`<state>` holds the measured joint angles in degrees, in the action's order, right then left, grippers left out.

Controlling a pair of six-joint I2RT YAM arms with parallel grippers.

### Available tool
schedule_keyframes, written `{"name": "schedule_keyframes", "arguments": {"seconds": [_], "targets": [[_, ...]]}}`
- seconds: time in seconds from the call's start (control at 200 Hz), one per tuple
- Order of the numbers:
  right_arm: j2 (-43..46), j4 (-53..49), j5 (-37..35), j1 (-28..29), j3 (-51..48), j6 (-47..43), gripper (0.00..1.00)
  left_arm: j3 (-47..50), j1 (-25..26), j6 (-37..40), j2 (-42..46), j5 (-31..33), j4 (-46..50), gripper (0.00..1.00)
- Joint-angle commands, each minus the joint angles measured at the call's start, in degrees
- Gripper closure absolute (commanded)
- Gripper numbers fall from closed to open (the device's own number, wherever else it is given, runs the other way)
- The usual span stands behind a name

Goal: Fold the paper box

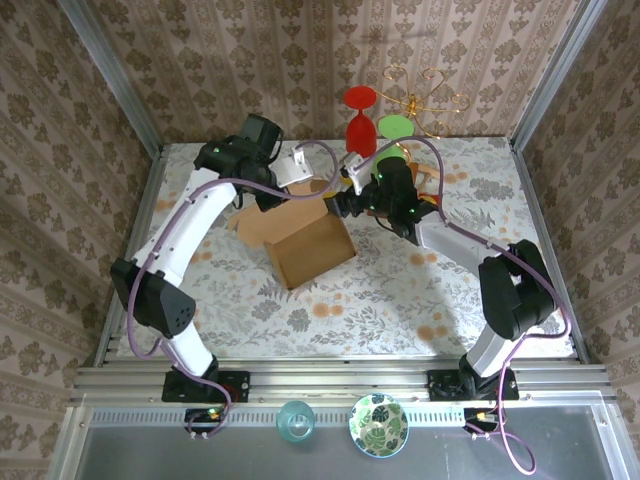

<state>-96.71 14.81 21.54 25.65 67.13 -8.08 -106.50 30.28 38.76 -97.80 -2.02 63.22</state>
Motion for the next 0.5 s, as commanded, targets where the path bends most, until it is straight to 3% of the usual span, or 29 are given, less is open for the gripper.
{"name": "schedule_keyframes", "arguments": {"seconds": [0.0, 0.49], "targets": [[-1.8, -1.0, 2.3, 0.0, 4.3, -5.3, 0.32, -0.8, 0.6, 4.5, -0.8, -1.5, 1.8, 1.00], [-5.7, -7.1, 4.5, 0.9, 9.8, -7.2, 0.65, -2.0, 0.6, 5.2, -3.1, -2.7, -0.4, 1.00]]}}
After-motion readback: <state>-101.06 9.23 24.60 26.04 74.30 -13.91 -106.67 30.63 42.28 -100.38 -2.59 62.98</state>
